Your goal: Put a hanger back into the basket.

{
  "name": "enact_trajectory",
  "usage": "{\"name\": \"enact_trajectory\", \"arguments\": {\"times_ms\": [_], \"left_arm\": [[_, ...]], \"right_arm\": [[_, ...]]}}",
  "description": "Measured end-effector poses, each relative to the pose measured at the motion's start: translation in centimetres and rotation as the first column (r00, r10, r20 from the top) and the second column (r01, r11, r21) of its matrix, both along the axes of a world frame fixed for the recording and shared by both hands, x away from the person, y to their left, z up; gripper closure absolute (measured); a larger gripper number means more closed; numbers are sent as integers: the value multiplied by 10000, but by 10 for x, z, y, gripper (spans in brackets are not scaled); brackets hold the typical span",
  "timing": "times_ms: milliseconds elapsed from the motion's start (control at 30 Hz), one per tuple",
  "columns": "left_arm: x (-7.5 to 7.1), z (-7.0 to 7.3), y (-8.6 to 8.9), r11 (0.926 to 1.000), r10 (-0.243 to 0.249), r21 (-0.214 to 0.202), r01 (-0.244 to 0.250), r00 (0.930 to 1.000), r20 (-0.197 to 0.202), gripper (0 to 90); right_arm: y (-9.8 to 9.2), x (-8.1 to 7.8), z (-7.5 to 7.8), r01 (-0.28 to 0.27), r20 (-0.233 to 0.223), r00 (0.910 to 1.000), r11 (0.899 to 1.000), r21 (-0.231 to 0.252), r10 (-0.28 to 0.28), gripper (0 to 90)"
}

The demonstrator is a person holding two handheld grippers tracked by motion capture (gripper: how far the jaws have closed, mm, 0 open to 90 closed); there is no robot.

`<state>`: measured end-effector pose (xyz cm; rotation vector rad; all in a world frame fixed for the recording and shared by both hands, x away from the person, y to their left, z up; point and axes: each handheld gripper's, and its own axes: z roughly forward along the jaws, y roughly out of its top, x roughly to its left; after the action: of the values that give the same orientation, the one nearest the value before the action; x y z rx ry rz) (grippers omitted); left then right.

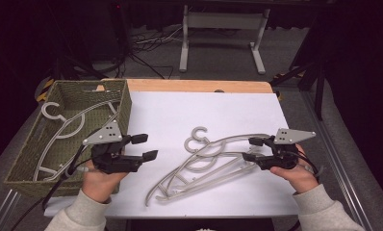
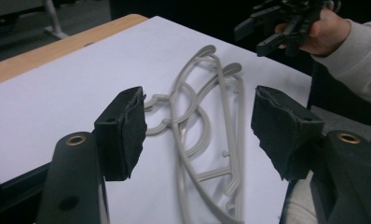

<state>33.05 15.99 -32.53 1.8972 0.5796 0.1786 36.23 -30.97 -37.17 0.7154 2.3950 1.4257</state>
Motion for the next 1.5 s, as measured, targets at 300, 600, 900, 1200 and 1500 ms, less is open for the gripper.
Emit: {"name": "enact_trajectory", "arguments": {"times_ms": [300, 600, 900, 1200, 1500], "left_arm": [[-1, -11, -12, 9996, 21, 286, -20, 10000, -37, 325], [0, -16, -15, 9992, 50, 399, -44, 9999, -137, 319], [1, -20, -18, 9983, 0, 588, 9, 9999, -139, 313], [-3, -21, -17, 9978, 13, 669, 4, 9997, -264, 311], [-2, -24, -20, 9975, -70, 707, 95, 9994, -351, 310]], "right_arm": [[18, 24, 5, -130, -565, 9984, 9976, -676, 92, 347], [34, 58, -1, -749, -986, 9933, 9855, -1519, 603, 399], [37, 91, -10, -996, -1704, 9837, 9641, -2460, 581, 355], [34, 115, -25, -975, -2046, 9783, 9418, -3216, 314, 350], [30, 128, -45, -1273, -2442, 9689, 9276, -3512, 405, 358]]}}
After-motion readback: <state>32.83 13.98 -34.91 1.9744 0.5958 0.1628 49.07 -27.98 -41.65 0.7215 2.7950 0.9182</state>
